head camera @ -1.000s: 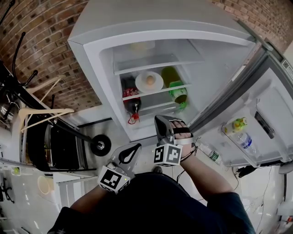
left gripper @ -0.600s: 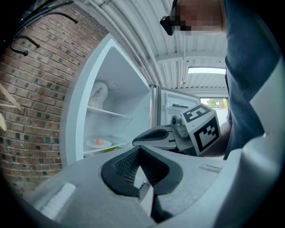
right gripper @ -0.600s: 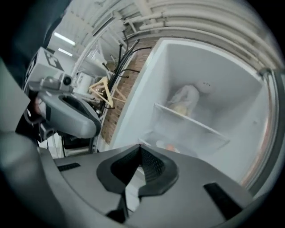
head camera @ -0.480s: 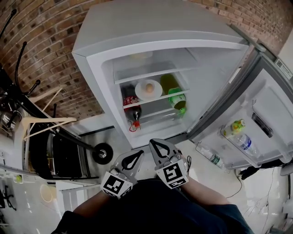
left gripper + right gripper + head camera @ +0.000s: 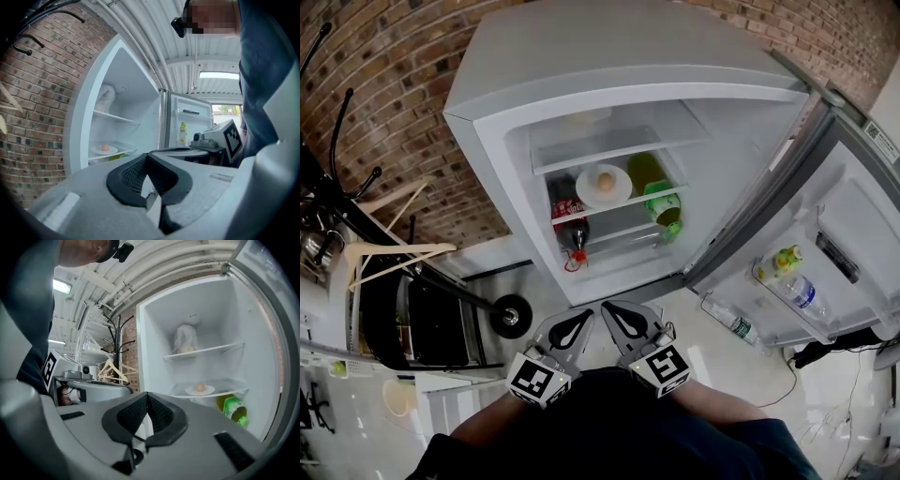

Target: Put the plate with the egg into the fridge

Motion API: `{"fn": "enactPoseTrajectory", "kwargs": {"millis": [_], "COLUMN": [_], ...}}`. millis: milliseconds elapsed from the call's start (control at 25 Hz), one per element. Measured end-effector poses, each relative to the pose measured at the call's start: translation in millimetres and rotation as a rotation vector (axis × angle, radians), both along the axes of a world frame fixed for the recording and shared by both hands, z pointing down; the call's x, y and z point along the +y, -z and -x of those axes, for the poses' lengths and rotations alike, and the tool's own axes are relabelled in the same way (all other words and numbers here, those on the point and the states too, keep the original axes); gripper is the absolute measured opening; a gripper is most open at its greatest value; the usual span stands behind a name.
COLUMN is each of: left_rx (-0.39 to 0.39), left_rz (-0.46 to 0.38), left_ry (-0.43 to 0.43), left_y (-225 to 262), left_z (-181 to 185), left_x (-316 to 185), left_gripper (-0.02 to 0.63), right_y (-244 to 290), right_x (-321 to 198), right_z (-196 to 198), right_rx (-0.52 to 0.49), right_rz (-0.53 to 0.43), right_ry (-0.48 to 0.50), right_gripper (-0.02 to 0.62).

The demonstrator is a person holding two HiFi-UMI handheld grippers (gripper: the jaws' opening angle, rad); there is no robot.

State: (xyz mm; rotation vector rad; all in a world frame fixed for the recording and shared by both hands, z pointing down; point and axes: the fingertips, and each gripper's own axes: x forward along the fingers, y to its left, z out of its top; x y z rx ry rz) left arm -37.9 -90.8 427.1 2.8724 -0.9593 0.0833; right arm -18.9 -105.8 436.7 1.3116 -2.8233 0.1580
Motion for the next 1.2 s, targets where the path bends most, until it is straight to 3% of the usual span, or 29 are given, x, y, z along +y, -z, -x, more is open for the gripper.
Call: {"fn": "enactPoseTrajectory", "kwargs": {"millis": [1200], "left_rx": [0.014], "left_rz": [0.0], "left_ry": [-0.005], "left_y": [3.1], "left_z": [-4.5], "left_x": [-0.8], "left_gripper": [-0.008], "right_y": [-3.8], "right_x": [1.8], "right_z": [0.4], "right_rx": [0.027], "right_rz": [-0.008], "right_ry": [0.026], "right_gripper": [0.009]}}
